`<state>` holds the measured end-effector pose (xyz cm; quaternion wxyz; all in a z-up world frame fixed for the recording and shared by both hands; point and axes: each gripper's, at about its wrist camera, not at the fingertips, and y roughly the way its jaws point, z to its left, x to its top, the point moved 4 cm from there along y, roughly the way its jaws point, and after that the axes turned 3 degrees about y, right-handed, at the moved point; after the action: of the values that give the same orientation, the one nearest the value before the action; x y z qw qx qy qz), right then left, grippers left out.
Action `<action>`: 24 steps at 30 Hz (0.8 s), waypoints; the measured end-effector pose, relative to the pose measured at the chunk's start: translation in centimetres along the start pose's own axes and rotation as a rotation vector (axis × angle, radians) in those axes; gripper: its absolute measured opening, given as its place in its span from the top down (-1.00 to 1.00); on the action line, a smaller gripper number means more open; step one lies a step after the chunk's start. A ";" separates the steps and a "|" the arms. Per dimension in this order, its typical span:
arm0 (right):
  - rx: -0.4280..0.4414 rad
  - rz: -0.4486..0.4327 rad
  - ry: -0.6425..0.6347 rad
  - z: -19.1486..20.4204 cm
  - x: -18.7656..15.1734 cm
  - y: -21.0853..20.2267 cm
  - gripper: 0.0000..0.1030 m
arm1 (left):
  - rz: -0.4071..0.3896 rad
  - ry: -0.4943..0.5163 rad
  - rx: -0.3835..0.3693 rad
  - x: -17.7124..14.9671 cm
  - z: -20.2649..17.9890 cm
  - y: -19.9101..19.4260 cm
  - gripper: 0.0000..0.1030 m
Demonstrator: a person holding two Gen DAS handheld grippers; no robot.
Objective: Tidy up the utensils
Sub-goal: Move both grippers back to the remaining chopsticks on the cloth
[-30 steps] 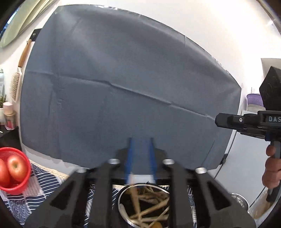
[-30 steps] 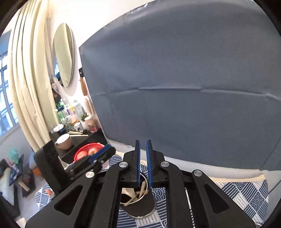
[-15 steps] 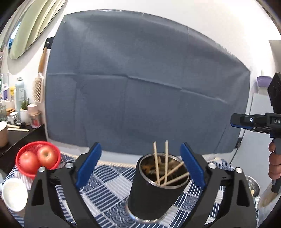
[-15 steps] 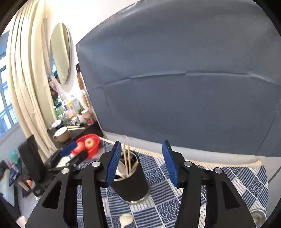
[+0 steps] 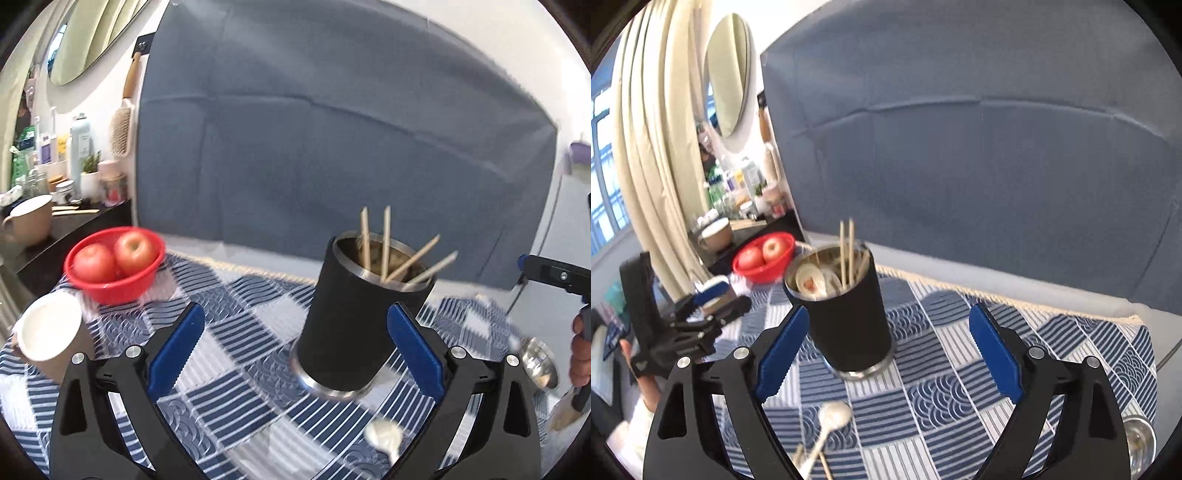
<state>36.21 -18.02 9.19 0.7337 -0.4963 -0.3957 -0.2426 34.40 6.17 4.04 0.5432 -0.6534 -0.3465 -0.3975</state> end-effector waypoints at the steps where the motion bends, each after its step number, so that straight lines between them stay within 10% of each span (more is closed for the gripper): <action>1: 0.001 0.015 -0.003 -0.2 -0.7 0.1 -0.65 | 0.014 0.006 0.009 -0.3 0.0 0.1 -0.88; 24: 0.078 0.303 -0.240 1.3 -12.1 4.2 -0.67 | 0.302 0.147 0.010 -9.7 -5.6 -3.7 -0.88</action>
<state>31.97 -15.61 -2.72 0.7280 -0.5468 -0.4100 -0.0532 26.00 1.04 -2.54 0.6238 -0.6644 -0.2056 -0.3565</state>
